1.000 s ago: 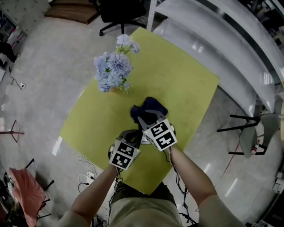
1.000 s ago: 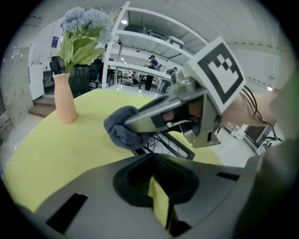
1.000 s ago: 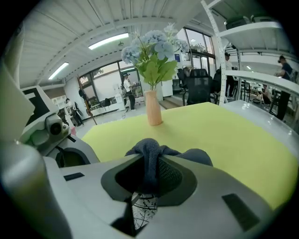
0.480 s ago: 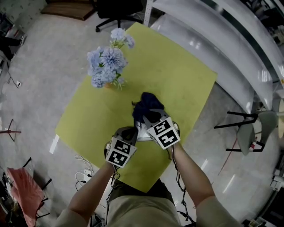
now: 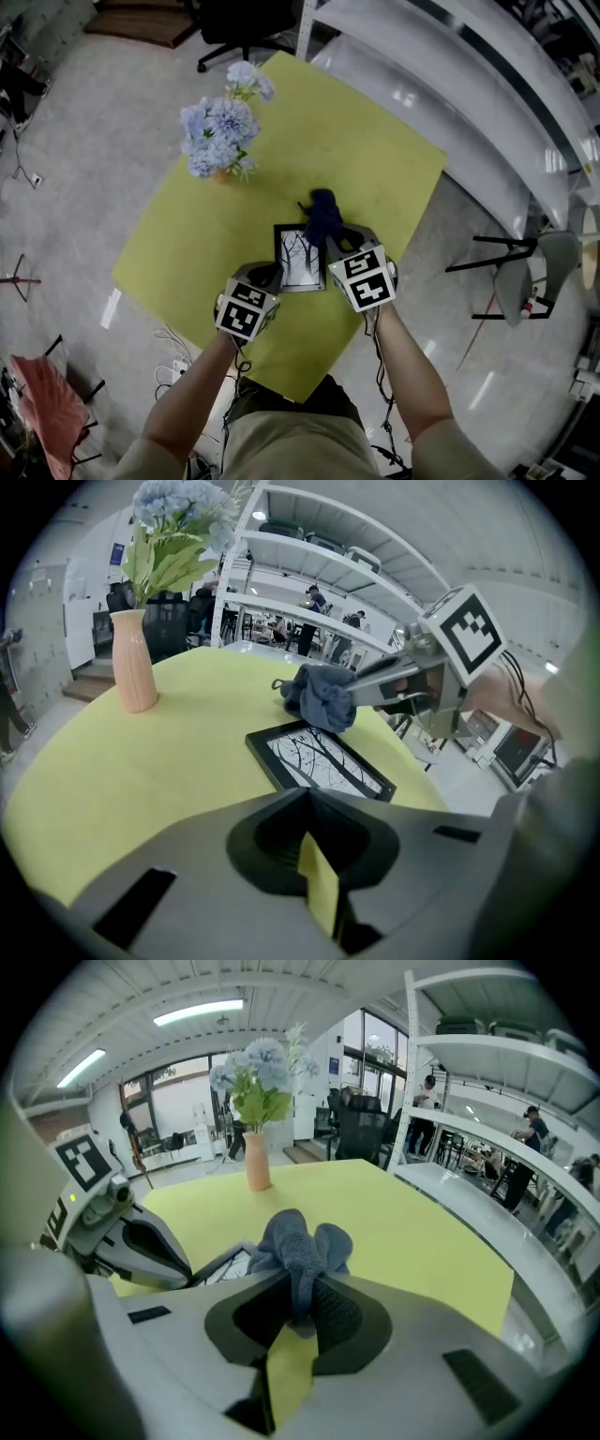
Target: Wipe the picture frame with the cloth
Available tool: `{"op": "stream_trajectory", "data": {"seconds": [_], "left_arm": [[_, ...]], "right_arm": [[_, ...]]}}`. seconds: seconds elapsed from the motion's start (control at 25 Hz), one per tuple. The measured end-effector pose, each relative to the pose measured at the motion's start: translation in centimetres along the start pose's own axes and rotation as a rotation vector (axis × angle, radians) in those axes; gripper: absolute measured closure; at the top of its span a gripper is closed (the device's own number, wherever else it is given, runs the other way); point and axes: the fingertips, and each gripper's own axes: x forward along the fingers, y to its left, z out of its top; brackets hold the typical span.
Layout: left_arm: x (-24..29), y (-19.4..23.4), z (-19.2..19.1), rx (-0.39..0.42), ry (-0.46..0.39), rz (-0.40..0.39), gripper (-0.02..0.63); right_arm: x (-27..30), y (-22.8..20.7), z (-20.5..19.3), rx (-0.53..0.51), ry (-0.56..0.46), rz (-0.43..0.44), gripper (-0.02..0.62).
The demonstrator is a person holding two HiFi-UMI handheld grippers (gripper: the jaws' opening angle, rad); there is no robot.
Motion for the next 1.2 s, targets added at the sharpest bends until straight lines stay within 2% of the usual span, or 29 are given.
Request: {"op": "stream_trajectory", "data": {"seconds": [0.16,0.32,0.52,0.64,0.76,0.84,0.96,1.12,1.2], "left_arm": [[-0.5,-0.8,-0.8,-0.008,0.005,-0.023,0.599],[-0.7,-1.3,-1.1,-0.012,0.008,-0.029,0.598],[-0.6,-1.2,-1.1,-0.002,0.011,-0.01,0.598],[-0.7,-1.3,-1.2,-0.019,0.003,-0.009,0.6],[-0.7,-1.2,-1.3,-0.023,0.001,-0.007,0.6],[-0.7,-1.2,-1.3,-0.033,-0.004,-0.009,0.6],[-0.7,-1.2,-1.3,-0.064,-0.019,-0.022,0.6],[-0.7,-1.2,-1.4,-0.079,-0.017,-0.037,0.6],[-0.6,-1.1,-1.3,-0.073,-0.017,-0.039,0.6]], "right_arm": [[-1.3,2.6,2.5,0.014,-0.086,0.105,0.537],[-0.5,6.7,3.3,-0.005,-0.103,0.209,0.538],[1.9,10.3,1.5,0.003,-0.063,0.275,0.538],[2.7,10.9,-0.3,0.069,-0.025,0.313,0.538],[2.9,10.5,-1.5,0.062,0.01,0.333,0.538],[2.5,9.8,-2.4,0.019,0.056,0.325,0.54],[1.4,7.8,-4.2,-0.043,0.12,0.265,0.541],[-0.1,4.7,-5.5,0.063,0.094,0.194,0.54],[-0.8,2.8,-5.7,0.08,0.079,0.1,0.543]]}}
